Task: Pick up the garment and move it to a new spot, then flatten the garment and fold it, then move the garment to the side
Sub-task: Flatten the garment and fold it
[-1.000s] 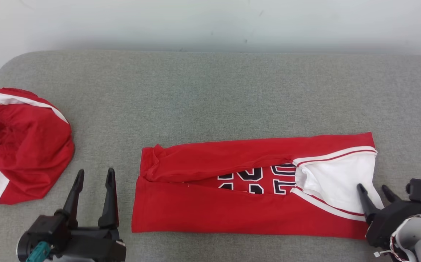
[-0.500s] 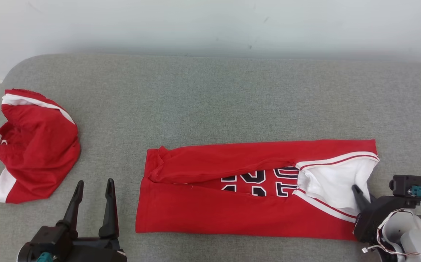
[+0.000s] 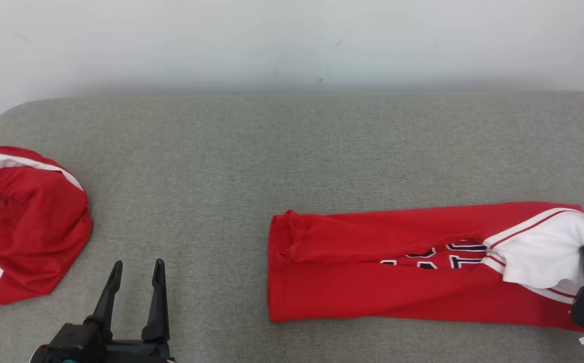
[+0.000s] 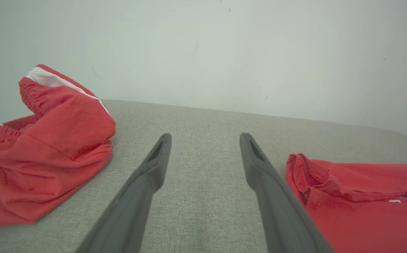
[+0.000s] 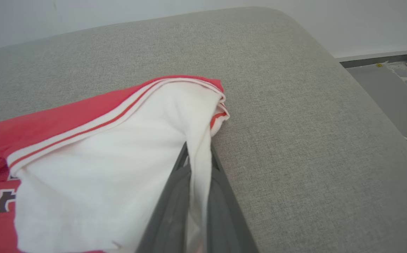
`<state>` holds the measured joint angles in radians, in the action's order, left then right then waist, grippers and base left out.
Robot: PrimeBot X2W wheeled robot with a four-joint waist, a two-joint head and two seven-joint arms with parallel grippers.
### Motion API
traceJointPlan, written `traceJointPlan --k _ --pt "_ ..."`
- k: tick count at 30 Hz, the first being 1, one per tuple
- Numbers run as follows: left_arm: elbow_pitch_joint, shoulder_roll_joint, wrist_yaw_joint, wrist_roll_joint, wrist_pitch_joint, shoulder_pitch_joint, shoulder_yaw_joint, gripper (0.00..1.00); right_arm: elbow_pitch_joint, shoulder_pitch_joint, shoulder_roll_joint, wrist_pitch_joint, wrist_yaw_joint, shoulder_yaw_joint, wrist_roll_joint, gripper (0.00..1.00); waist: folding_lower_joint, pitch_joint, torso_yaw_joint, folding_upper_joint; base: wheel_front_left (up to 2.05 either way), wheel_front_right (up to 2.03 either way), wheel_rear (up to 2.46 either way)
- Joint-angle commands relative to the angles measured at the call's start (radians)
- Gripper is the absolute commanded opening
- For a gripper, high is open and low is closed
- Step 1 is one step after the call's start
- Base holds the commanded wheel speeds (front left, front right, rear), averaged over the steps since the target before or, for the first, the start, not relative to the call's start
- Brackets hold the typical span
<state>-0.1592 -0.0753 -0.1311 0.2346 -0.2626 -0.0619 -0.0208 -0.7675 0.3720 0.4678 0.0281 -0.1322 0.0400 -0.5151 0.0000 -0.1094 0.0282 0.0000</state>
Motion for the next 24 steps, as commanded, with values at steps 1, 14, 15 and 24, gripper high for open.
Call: traceJointPlan --k 1,14,15,24 --pt "0.002 -0.005 0.001 -0.001 -0.003 0.012 0.002 1.0 0.004 -0.001 0.009 -0.006 0.003 -0.005 0.001 0.0 0.0 0.002 -0.011 0.0 0.0 0.0 0.0" --pt "-0.007 -0.008 0.001 0.009 -0.003 0.025 0.003 1.0 0.288 -0.036 -0.073 0.033 0.003 0.106 0.027 0.0 0.0 0.025 -0.031 0.0 0.0 0.0 0.0" --pt "-0.007 -0.007 0.001 0.009 -0.003 0.023 0.004 1.0 0.33 -0.043 -0.083 0.043 0.003 0.121 0.025 0.0 0.0 0.026 -0.03 0.0 0.0 0.0 0.0" --pt "-0.016 -0.002 0.001 0.016 -0.003 -0.001 -0.006 1.0 0.595 -0.106 -0.183 0.137 0.003 0.242 0.037 0.0 0.0 0.015 0.005 0.0 0.0 0.0 0.0"
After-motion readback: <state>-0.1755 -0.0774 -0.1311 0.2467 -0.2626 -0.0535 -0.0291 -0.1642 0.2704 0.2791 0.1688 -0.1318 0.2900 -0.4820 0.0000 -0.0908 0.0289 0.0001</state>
